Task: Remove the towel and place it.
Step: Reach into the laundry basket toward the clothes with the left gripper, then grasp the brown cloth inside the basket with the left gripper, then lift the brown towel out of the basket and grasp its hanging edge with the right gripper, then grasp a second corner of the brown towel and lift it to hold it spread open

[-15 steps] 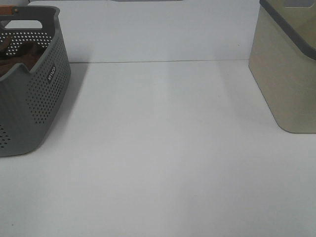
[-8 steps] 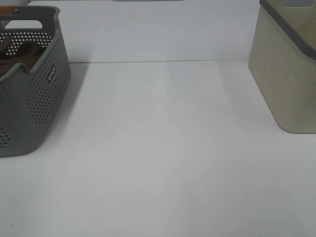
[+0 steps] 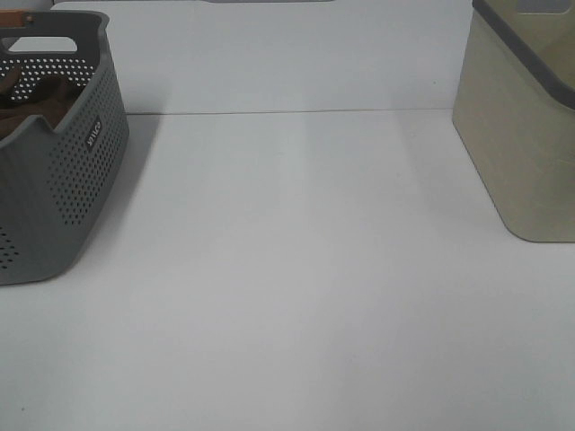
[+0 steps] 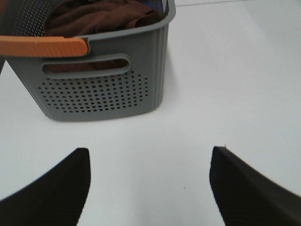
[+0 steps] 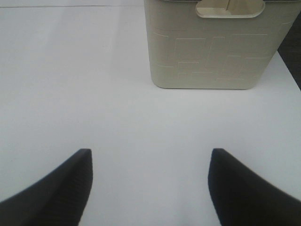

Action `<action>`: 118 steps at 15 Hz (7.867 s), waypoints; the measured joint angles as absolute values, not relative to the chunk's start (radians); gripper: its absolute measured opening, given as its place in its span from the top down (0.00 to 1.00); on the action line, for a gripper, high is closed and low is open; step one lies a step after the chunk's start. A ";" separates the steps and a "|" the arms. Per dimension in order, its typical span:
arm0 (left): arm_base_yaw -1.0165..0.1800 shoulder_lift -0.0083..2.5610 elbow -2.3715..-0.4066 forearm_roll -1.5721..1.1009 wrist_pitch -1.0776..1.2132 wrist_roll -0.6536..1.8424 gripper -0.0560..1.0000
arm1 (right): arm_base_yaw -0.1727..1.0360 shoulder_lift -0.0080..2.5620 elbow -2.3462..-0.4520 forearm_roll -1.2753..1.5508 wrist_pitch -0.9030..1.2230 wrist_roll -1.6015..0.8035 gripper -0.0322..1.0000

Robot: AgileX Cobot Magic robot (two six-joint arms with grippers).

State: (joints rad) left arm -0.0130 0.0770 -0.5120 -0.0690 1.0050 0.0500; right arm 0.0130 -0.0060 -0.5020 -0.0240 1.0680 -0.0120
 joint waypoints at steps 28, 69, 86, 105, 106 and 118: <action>-0.013 2.222 -2.033 0.366 0.799 -0.156 0.30 | 0.013 -0.006 -0.502 -0.024 1.068 -0.012 0.32; -0.371 1.705 -2.118 0.248 0.824 0.036 0.95 | 0.013 -0.006 -0.502 -0.023 1.068 -0.012 0.32; -0.769 1.749 -2.118 0.029 0.916 0.114 0.95 | 0.013 0.845 -0.513 1.207 0.883 -1.308 0.36; -0.769 1.756 -2.118 0.000 0.804 0.113 0.95 | 0.372 1.578 -0.790 1.737 0.607 -1.900 0.88; -0.769 1.761 -2.118 0.000 0.788 0.113 0.95 | 0.372 1.578 -0.791 1.737 0.614 -1.873 0.97; -0.678 2.017 -2.118 0.118 0.684 -0.054 0.95 | 0.372 1.410 -1.012 0.542 0.718 -0.372 0.97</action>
